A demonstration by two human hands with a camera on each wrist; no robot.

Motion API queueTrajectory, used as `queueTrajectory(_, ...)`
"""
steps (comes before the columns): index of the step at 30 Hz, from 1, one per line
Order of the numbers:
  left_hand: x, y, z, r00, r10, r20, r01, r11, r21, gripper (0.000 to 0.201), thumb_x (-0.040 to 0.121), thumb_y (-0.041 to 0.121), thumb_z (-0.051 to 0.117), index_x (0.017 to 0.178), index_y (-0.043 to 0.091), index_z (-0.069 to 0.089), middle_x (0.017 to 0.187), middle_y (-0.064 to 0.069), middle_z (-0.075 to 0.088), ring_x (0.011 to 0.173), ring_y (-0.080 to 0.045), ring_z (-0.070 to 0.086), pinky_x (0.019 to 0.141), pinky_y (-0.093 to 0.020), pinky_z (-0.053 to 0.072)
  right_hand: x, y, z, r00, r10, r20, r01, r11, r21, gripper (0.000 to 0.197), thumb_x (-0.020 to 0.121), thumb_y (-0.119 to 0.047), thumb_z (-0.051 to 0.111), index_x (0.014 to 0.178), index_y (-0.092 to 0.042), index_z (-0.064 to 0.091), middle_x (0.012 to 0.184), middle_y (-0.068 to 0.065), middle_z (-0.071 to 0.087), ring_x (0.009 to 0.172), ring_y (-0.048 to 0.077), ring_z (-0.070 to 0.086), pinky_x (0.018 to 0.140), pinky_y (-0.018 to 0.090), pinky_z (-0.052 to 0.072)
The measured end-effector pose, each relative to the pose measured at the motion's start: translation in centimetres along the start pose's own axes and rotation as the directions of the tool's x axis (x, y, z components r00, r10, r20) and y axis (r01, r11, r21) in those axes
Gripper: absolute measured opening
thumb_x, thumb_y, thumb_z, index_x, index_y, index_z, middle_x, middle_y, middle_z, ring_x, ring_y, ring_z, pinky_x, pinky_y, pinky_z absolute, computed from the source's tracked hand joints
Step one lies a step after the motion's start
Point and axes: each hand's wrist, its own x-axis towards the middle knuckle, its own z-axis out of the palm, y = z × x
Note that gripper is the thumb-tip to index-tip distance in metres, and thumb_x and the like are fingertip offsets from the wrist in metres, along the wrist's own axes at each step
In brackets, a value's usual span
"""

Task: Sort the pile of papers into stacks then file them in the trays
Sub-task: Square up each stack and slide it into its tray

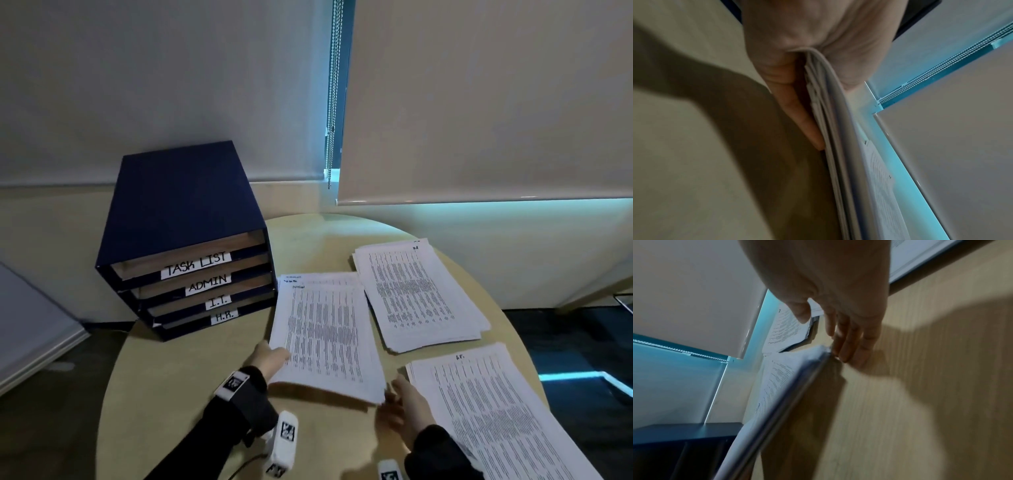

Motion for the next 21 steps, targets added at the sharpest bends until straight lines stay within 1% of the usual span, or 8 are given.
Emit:
queueTrajectory(3,-7.1,-1.9,-1.2,0.981,-0.055,0.184,0.061,0.998,-0.024,0.073,0.063,0.022,0.072,0.13,0.003,0.051,0.119,-0.014,0.065,0.107,-0.031,0.063,0.098,-0.046,0.049,0.0,0.2,-1.1,0.999,-0.052,0.01,0.052,0.962,-0.269,0.024,0.1,-0.031,0.042,0.092,-0.009,0.048,0.07,0.006,0.046,0.06,0.02,0.044,0.051,0.025,0.036)
queueTrajectory(5,-11.3,-2.6,-2.1,0.905,-0.129,0.405,0.136,0.991,0.01,0.044,0.081,0.001,0.065,0.124,-0.002,0.057,0.115,-0.02,0.067,0.107,-0.033,0.064,0.094,-0.044,0.051,0.0,0.5,-1.5,0.995,-0.079,0.059,0.098,0.878,-0.468,0.025,0.099,-0.032,0.044,0.094,-0.008,0.045,0.072,0.005,0.045,0.062,0.017,0.044,0.053,0.025,0.034)
queueTrajectory(7,-12.8,-3.7,-2.5,0.826,-0.181,0.533,0.155,0.983,0.094,0.047,0.082,0.014,0.073,0.126,0.006,0.058,0.12,-0.017,0.066,0.11,-0.03,0.064,0.089,-0.044,0.053,-0.3,1.2,-1.7,0.989,-0.046,0.141,0.125,0.767,-0.63,0.029,0.098,-0.036,0.043,0.097,-0.008,0.046,0.074,0.004,0.047,0.063,0.016,0.047,0.054,0.024,0.036)
queueTrajectory(10,-9.2,-6.7,-1.9,0.903,-0.217,0.371,0.159,0.971,0.179,0.106,0.056,0.067,0.082,0.141,0.014,0.045,0.137,-0.01,0.055,0.121,-0.027,0.056,0.099,-0.045,0.048,-0.5,2.4,-1.5,0.983,-0.004,0.181,0.147,0.606,-0.782,0.036,0.095,-0.04,0.044,0.092,-0.006,0.053,0.079,0.01,0.058,0.067,0.024,0.056,0.061,0.028,0.043)
queueTrajectory(11,-8.6,-6.9,-1.6,0.934,-0.186,0.304,0.148,0.978,0.145,0.113,0.058,0.071,0.077,0.145,0.013,0.037,0.145,-0.009,0.046,0.128,-0.028,0.049,0.101,-0.041,0.043,-0.4,2.8,-1.4,0.986,-0.037,0.162,0.153,0.581,-0.799,0.036,0.094,-0.04,0.045,0.092,-0.006,0.054,0.084,0.012,0.061,0.072,0.026,0.059,0.063,0.03,0.044)
queueTrajectory(14,-11.6,-5.2,-0.1,0.995,-0.02,0.094,0.014,0.998,0.057,0.069,0.09,0.032,0.059,0.146,0.007,0.028,0.15,-0.012,0.035,0.135,-0.03,0.037,0.107,-0.036,0.033,-0.7,3.7,-0.2,0.982,-0.109,0.153,0.186,0.65,-0.737,0.04,0.089,-0.031,0.058,0.113,-0.001,0.046,0.099,0.013,0.058,0.088,0.028,0.058,0.072,0.033,0.048)
queueTrajectory(16,-12.5,-5.1,0.8,0.999,0.026,0.045,-0.029,0.996,0.086,0.059,0.093,0.013,0.044,0.148,0.009,0.023,0.151,-0.009,0.032,0.136,-0.029,0.036,0.113,-0.038,0.029,-1.4,4.5,0.8,0.979,-0.098,0.179,0.195,0.706,-0.681,0.036,0.09,-0.012,0.054,0.117,0.001,0.035,0.095,0.013,0.054,0.09,0.031,0.057,0.079,0.041,0.051)
queueTrajectory(21,-13.9,-3.9,0.2,0.973,0.227,-0.049,-0.225,0.973,0.044,0.045,0.1,0.02,0.037,0.144,0.023,0.028,0.145,-0.005,0.043,0.126,-0.029,0.048,0.108,-0.045,0.039,-4.7,4.3,2.1,0.915,-0.308,0.262,0.402,0.761,-0.508,0.022,0.087,0.008,0.044,0.105,-0.004,0.043,0.106,0.024,0.06,0.092,0.037,0.062,0.08,0.049,0.054)
